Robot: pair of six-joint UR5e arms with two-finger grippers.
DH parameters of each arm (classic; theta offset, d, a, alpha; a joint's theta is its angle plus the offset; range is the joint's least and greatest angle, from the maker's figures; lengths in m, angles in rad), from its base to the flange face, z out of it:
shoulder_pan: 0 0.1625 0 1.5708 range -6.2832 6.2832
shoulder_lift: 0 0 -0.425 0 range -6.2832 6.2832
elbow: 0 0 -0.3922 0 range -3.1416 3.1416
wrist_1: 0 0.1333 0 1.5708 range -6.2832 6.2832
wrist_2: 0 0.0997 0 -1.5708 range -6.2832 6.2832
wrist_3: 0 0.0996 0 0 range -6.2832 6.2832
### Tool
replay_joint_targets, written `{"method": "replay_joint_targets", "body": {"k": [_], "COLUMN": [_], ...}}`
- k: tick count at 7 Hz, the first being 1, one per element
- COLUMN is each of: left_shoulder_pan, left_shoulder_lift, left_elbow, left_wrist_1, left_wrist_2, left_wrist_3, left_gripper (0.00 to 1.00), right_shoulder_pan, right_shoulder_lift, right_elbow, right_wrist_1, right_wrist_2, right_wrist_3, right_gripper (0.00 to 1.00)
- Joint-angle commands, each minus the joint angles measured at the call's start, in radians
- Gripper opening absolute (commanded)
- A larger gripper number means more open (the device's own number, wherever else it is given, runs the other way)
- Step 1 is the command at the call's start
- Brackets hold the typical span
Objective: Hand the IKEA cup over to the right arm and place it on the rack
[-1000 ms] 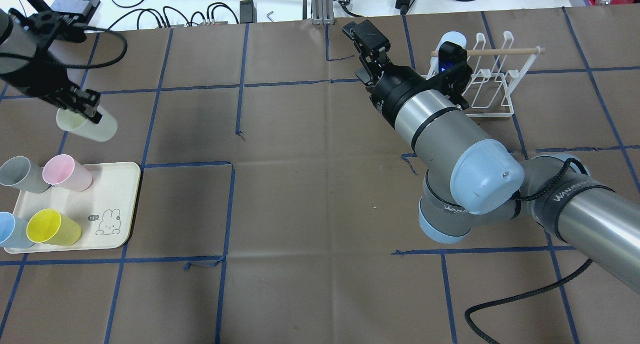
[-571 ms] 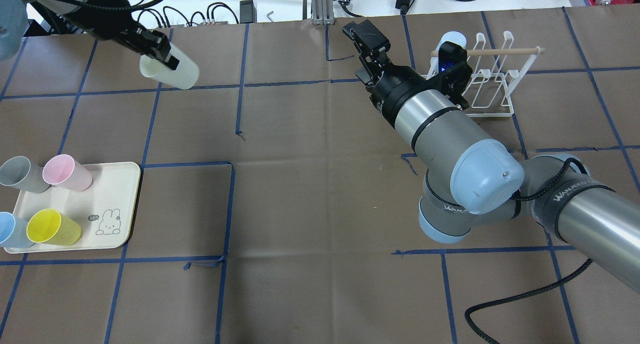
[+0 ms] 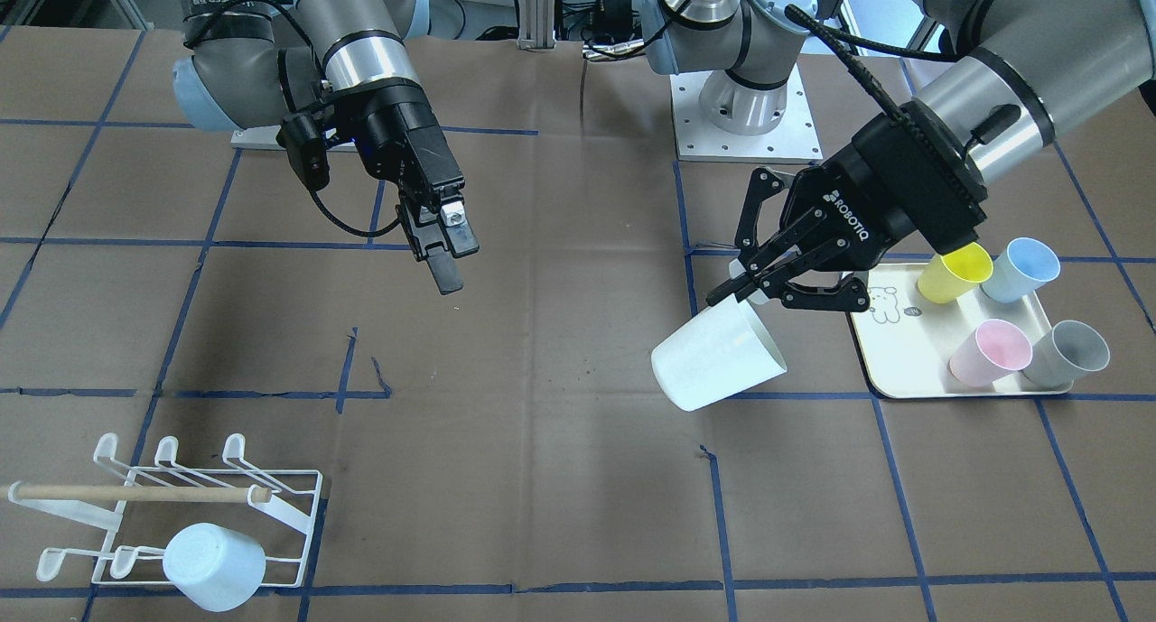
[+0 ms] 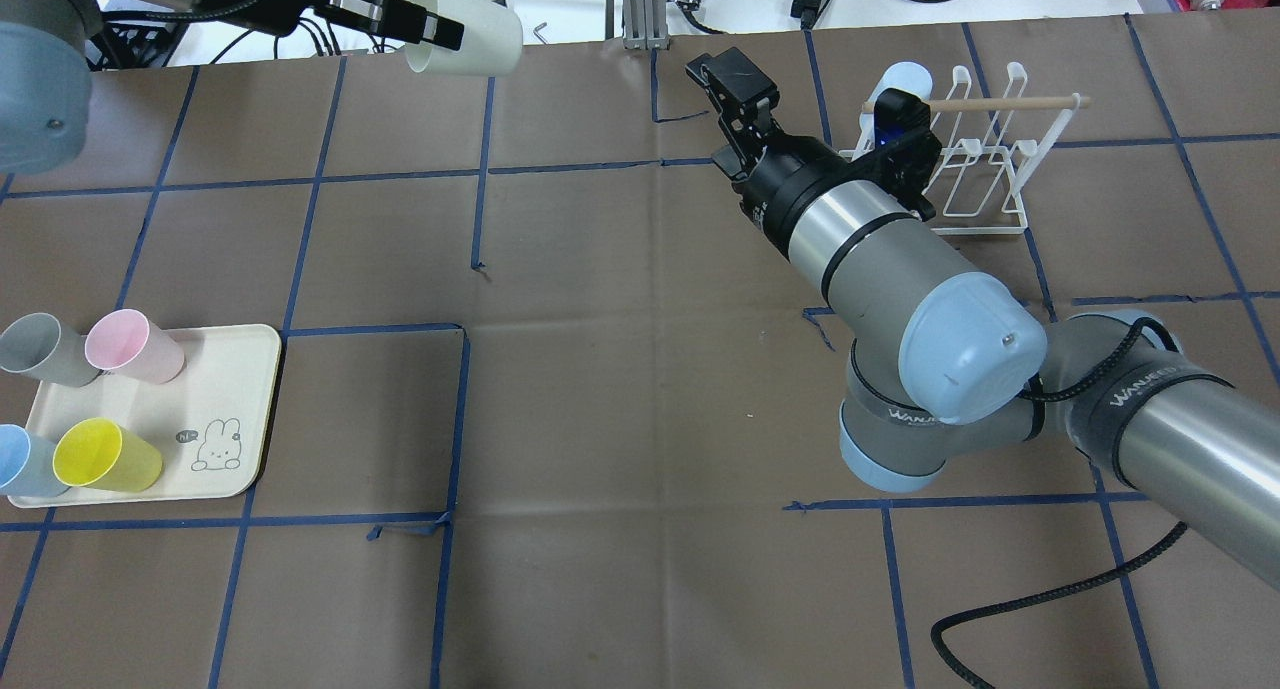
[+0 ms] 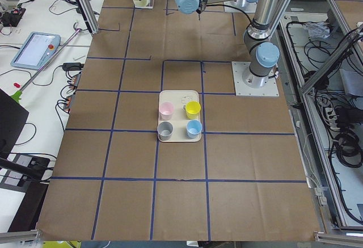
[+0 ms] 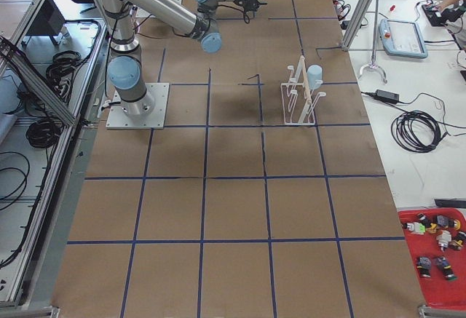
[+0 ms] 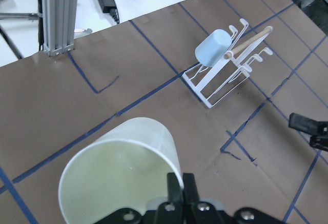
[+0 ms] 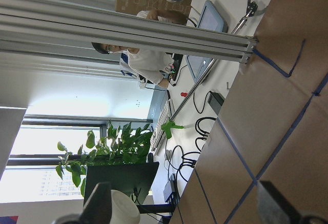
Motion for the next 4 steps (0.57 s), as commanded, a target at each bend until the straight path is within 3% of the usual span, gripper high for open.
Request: {"method": "replay_joint_targets", "body": {"k": [1, 4], "left_shoulder_pan": [0.003, 0.000], "left_shoulder_lift": [-0.021, -0.013], "left_elbow": [-0.153, -0.444], "left_wrist_1": [0.356, 0.857], "left_wrist_2": [-0.130, -0.275], "left_wrist_3": [0.006, -0.042], "left_gripper": [0.00, 0.00], "right_shoulder_pan": [0.003, 0.047], "right_shoulder_lift": [-0.002, -0.033], "right_elbow": [0.000, -0.003], "right_wrist_1": [0.040, 0.090], "right_wrist_2": [0.008, 0.005], "right_wrist_3": [0.166, 0.314], "right_gripper": [1.00, 1.00]}}
